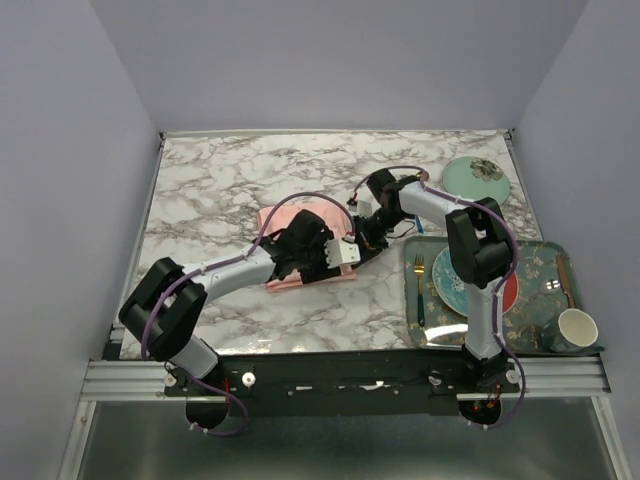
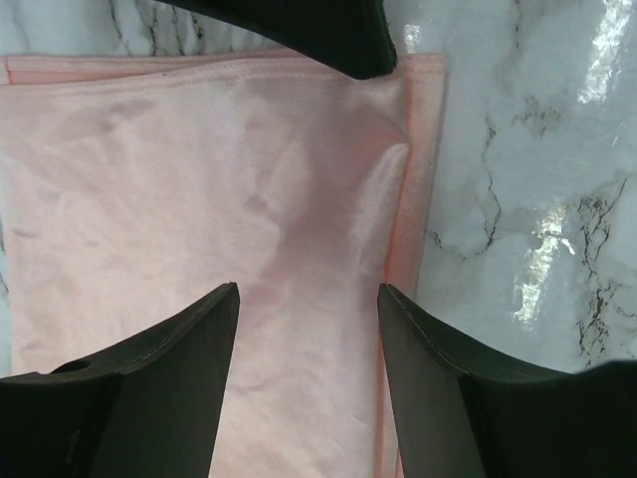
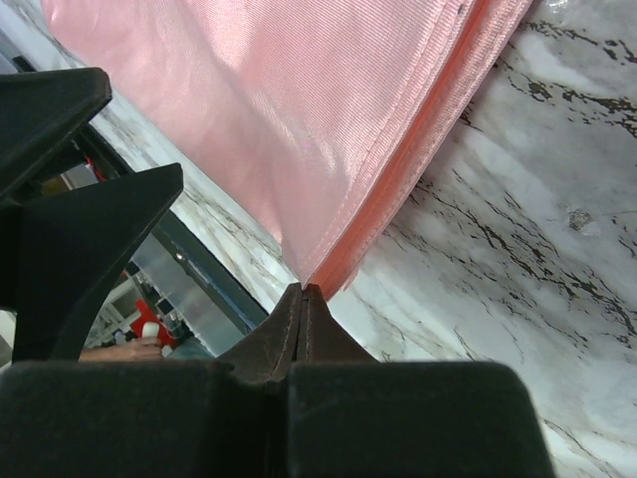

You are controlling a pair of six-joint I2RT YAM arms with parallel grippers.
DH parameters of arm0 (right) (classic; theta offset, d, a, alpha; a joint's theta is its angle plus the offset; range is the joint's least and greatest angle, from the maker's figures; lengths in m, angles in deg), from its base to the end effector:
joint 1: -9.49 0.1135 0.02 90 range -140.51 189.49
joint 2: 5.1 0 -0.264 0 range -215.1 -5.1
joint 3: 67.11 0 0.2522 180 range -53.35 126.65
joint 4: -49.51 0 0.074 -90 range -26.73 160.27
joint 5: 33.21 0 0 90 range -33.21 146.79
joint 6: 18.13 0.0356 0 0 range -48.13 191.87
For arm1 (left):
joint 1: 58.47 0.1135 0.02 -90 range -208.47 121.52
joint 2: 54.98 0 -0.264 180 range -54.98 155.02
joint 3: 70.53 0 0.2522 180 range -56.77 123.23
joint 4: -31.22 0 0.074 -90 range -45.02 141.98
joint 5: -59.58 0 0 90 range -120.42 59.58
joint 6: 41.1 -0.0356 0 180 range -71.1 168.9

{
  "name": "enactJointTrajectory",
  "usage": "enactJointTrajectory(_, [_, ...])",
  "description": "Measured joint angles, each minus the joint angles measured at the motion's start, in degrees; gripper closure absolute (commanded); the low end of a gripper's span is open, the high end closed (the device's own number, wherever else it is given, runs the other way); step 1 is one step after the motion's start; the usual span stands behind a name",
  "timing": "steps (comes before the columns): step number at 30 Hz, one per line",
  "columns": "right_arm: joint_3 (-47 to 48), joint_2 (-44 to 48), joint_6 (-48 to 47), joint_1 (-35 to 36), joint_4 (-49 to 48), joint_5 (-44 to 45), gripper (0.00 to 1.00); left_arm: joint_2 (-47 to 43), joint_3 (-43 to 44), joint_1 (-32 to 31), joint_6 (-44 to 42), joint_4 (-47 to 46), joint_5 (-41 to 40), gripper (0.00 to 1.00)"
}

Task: Fold the napkin into a case and place the utensils inside
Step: Smooth out the lower triangle-folded napkin at the center of the board.

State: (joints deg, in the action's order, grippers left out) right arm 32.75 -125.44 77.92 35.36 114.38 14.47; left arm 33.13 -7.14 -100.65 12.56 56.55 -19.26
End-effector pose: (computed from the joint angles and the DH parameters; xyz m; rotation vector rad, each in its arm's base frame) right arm 0.3474 0.1951 0.1531 0.5282 -2.7662 -1.0793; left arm 0.2253 -0.2135 0.1884 1.6117 1.8349 -0.2833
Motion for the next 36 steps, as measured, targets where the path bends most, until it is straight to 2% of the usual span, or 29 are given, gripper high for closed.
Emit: enactJointTrajectory(36, [-0.44,0.0,0.92,-0.09,-0.17,-0.68,0.98,1.77,-0.07,0.92,-1.57,1.42,2.97,0.31])
